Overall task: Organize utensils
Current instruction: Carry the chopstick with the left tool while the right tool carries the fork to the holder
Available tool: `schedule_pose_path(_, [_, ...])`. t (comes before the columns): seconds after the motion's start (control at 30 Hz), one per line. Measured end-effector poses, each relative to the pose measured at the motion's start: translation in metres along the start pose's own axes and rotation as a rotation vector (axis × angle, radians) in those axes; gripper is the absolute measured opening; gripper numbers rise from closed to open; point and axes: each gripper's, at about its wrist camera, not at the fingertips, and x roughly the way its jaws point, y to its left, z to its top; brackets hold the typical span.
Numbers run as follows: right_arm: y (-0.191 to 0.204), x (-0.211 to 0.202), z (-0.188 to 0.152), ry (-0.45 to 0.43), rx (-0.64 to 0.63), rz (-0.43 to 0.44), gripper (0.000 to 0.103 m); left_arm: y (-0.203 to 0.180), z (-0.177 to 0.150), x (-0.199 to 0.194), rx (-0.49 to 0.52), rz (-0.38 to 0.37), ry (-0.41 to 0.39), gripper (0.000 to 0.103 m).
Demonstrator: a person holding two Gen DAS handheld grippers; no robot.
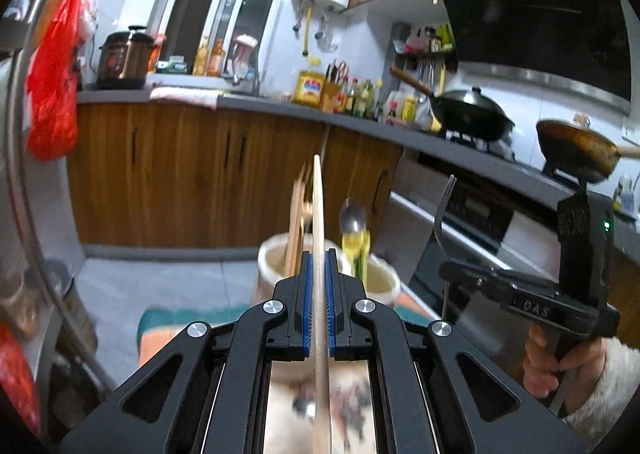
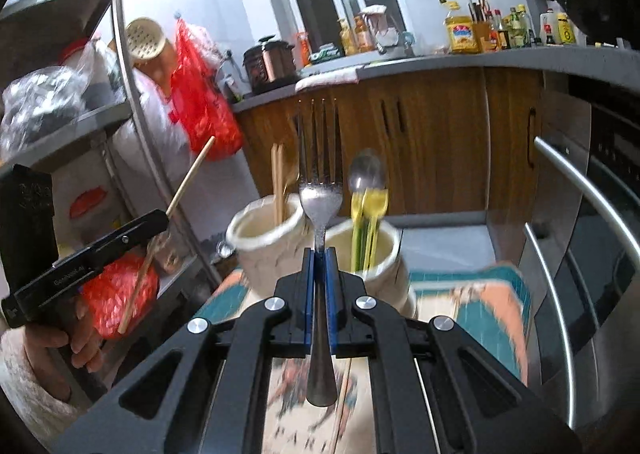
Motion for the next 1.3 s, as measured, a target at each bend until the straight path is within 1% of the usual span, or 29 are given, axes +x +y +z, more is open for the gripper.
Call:
schedule_pose_path(0.1, [-0.006,0.007,0.021,-0.038,0.007,-0.02,0.005,-0.001,0.019,0.016,0.01,-0.005,-0.054,0.007])
schedule_pose_path(0.2, [-0.012,0.015,0.038,-0.079,0.024,-0.042,0.005,0.007,0.038,0.031,-0.039,-0.047,-0.138,0.007])
schedule_pose_path(0.3, [-0.017,0.025,0.051,-0.111,0.048,-0.053,0.005,0.011,0.046,0.048,-0.069,-0.039,-0.172,0.007])
schedule_pose_path(0.33, [-0.02,0.029,0.052,-0.115,0.054,-0.058,0.005,0.013,0.048,0.057,-0.073,-0.024,-0.184,0.007])
schedule_pose_path(0.57, [-0.035,0.054,0.05,-0.122,0.081,-0.093,0.005,0.015,0.044,0.085,-0.075,0.039,-0.207,0.007])
schedule_pose_path(0.7, [-0.038,0.061,0.04,-0.111,0.075,-0.096,0.005,0.009,0.032,0.089,-0.032,0.085,-0.236,0.007])
schedule_pose_path(0.83, [-0.035,0.064,0.031,-0.106,0.057,-0.09,0.005,0.009,0.023,0.09,-0.022,0.104,-0.254,0.007])
schedule_pose_path(1.03, [-0.035,0.064,0.019,-0.083,0.058,-0.078,0.005,0.016,0.013,0.09,-0.029,0.112,-0.225,0.007])
schedule_pose_path(1.2, [-0.03,0.059,0.012,-0.071,0.031,-0.079,0.005,0.013,-0.002,0.078,0.045,0.136,-0.17,0.007])
schedule_pose_path(1.3, [-0.029,0.06,0.005,-0.052,0.021,-0.085,0.005,0.013,-0.01,0.073,0.058,0.135,-0.119,0.007])
